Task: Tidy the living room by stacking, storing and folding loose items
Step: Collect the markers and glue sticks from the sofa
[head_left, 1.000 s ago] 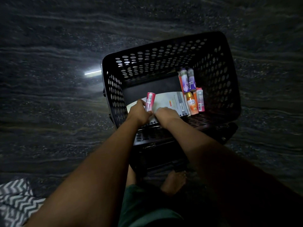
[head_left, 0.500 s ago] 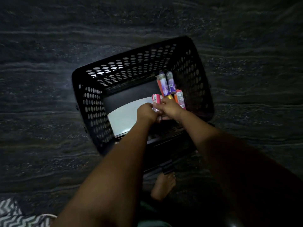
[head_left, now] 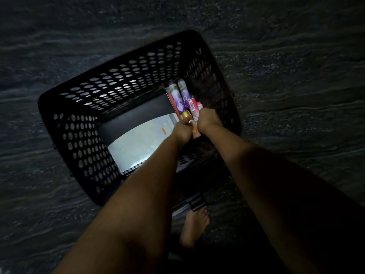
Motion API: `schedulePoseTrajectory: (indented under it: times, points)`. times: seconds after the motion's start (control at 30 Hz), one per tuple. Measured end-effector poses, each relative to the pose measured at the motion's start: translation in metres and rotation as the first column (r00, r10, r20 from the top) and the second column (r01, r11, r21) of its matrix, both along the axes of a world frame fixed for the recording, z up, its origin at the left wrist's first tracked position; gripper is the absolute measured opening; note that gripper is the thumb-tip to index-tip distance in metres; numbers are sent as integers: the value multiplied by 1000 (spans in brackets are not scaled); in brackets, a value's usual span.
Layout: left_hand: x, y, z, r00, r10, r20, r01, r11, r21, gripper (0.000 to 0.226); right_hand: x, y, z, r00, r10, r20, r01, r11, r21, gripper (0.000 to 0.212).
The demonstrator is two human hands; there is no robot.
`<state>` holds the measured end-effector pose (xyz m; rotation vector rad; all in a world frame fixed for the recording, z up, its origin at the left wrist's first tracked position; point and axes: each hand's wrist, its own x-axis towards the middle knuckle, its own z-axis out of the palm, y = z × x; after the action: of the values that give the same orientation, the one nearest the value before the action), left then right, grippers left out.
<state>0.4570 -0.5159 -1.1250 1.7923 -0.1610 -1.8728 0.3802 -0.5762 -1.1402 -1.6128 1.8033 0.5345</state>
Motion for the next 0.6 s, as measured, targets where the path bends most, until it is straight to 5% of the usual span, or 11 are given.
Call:
schedulePoseTrajectory:
  times: [0.17, 0.3, 0.4, 0.5, 0.6]
  points:
    - [40, -2, 65, 998, -7, 65, 10, 999, -45, 38, 9, -6, 54, 978, -134, 157, 115, 986, 123, 31]
    - [89, -20, 148, 976, -22, 218, 41, 996, -85, 36, 27, -19, 142, 842, -422, 337, 334, 897, 289, 13]
    - [126, -33, 233, 962, 111, 251, -72, 984, -161, 37, 49, -26, 239, 787, -482, 385, 370, 868, 330, 29]
    - [157, -33, 327, 945, 137, 299, -85, 980, -180, 40, 73, -23, 349, 751, -502, 428, 357, 855, 377, 16]
    - [173, -15, 421, 931, 171, 323, -93, 965, -244, 40, 85, -15, 447, 695, -527, 488, 385, 847, 367, 34]
